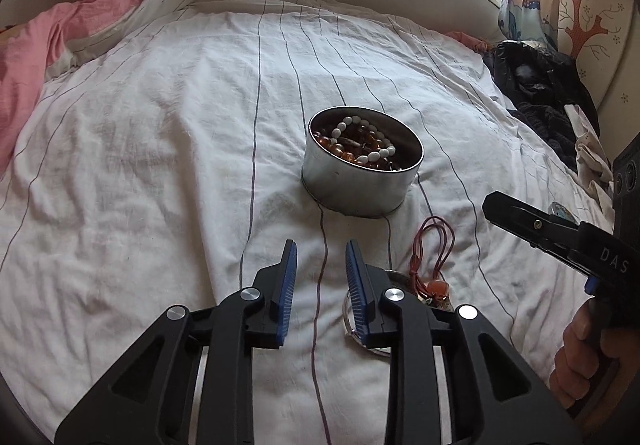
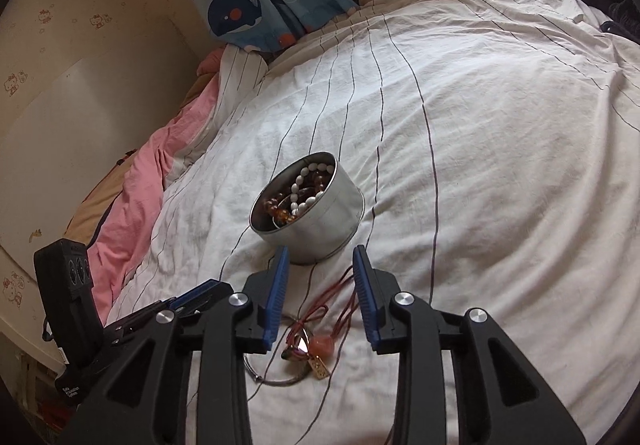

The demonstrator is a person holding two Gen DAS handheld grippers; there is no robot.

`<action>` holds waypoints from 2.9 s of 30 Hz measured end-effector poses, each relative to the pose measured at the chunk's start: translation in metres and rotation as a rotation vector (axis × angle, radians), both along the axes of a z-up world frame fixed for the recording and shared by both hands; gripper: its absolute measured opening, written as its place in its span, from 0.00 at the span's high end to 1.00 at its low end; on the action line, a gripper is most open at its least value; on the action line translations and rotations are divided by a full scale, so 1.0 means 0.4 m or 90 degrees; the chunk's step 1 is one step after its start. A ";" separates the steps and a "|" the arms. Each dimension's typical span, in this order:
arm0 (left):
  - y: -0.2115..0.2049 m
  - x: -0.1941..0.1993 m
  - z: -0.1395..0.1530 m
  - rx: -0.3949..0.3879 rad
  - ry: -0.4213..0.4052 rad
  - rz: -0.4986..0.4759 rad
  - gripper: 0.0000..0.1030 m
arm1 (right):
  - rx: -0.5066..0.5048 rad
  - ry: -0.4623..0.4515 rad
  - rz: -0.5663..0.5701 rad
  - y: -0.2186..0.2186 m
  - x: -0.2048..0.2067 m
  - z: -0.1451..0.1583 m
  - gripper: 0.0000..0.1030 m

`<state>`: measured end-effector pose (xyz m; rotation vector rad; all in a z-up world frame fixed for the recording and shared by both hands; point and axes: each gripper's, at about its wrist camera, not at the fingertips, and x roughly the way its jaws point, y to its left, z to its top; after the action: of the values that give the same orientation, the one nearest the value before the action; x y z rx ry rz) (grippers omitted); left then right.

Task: Organize jewelry
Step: 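Move both open tools back to the second bangle and red cord pendant, then grasp the silver bangle with the left tool while the right tool grasps the red cord pendant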

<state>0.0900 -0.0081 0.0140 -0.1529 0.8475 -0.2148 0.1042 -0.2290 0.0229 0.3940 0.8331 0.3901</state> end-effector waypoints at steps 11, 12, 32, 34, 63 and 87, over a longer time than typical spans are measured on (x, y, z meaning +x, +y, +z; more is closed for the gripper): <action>-0.018 -0.036 -0.013 0.048 -0.007 0.003 0.62 | -0.039 0.011 -0.007 0.002 -0.092 -0.031 0.55; -0.019 -0.037 -0.015 0.051 -0.007 0.004 0.60 | -0.039 0.014 -0.009 0.000 -0.094 -0.034 0.55; -0.062 -0.030 -0.061 0.110 0.022 -0.027 0.44 | -0.201 0.000 -0.036 0.050 -0.038 -0.063 0.41; -0.079 -0.031 -0.066 0.136 0.020 -0.035 0.44 | -0.214 -0.001 -0.024 0.071 -0.012 -0.071 0.40; -0.086 -0.049 -0.067 0.156 0.026 -0.064 0.91 | -0.237 0.083 0.024 0.082 0.003 -0.109 0.65; -0.031 -0.079 0.008 0.067 -0.021 -0.065 0.97 | -0.080 0.020 0.040 0.010 -0.070 -0.043 0.86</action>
<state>0.0583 -0.0204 0.0170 -0.0077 0.8325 -0.2676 0.0761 -0.2249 0.0058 0.2577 0.8973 0.3882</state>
